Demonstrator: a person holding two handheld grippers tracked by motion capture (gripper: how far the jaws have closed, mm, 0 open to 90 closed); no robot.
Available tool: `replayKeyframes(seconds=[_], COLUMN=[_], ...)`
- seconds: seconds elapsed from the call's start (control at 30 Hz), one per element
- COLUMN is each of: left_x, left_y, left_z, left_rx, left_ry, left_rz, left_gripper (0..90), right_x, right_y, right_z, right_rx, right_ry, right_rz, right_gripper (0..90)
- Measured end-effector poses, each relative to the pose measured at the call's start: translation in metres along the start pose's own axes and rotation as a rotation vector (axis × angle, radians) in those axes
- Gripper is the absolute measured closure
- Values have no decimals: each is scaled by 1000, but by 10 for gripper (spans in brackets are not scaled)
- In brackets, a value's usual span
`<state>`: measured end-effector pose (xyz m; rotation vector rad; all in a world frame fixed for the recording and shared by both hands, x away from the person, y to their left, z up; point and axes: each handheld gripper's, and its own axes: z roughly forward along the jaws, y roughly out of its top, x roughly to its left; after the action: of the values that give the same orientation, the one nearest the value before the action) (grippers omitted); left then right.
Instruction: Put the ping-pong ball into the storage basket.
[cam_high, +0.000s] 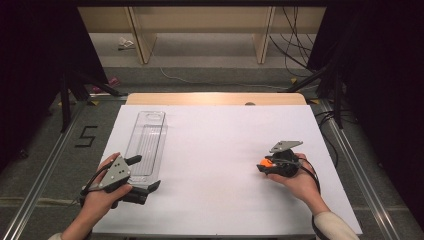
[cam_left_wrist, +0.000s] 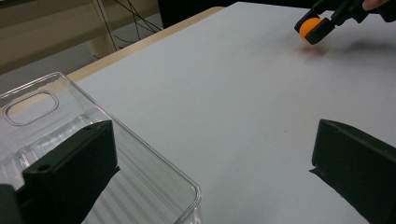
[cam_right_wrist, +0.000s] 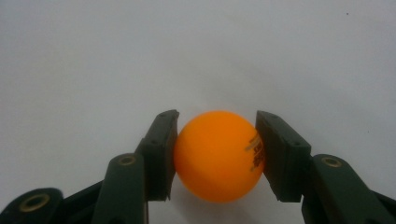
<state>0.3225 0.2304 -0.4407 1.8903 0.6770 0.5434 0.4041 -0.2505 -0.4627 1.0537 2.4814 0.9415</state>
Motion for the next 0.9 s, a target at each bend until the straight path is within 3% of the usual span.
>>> replayKeyframes(seconds=[0.9], left_x=[0], left_y=[0], left_z=[0], left_rx=[2], left_ry=[0], left_rz=[-2], left_gripper=[0], right_x=[6], right_y=[13], right_z=[-2], right_rx=[-57], right_ry=[-2], right_rz=[-8], right_gripper=[513])
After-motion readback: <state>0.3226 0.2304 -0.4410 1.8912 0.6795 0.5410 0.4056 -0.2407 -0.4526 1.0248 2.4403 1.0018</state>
